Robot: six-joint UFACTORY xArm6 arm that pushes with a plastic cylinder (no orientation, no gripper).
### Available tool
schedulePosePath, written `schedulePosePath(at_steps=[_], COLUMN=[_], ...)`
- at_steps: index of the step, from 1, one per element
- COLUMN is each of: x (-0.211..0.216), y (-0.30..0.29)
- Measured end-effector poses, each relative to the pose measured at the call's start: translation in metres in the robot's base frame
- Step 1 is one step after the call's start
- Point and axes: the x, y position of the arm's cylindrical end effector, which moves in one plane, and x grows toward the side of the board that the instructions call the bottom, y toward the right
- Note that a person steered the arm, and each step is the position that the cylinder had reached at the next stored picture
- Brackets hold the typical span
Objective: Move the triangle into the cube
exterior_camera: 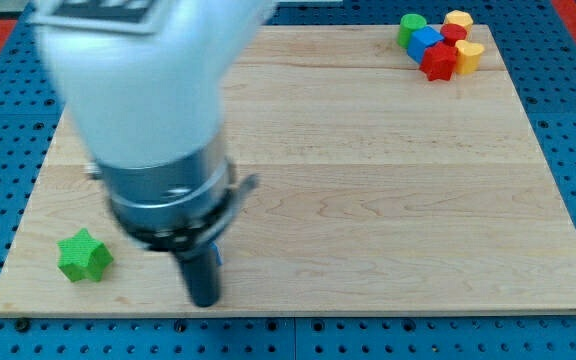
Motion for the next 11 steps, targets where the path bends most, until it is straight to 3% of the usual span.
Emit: schedulePosePath(at_steps=[1, 3, 4, 5, 7, 8, 9, 10, 11], x=[-0.014, -0.050, -0.011, 0.003, -0.081, -0.066, -0.023, -0.034, -0.090], y=[-0.042, 0.003, 0.002, 0.018, 0.107, 0.109, 0.071, 0.027, 0.018])
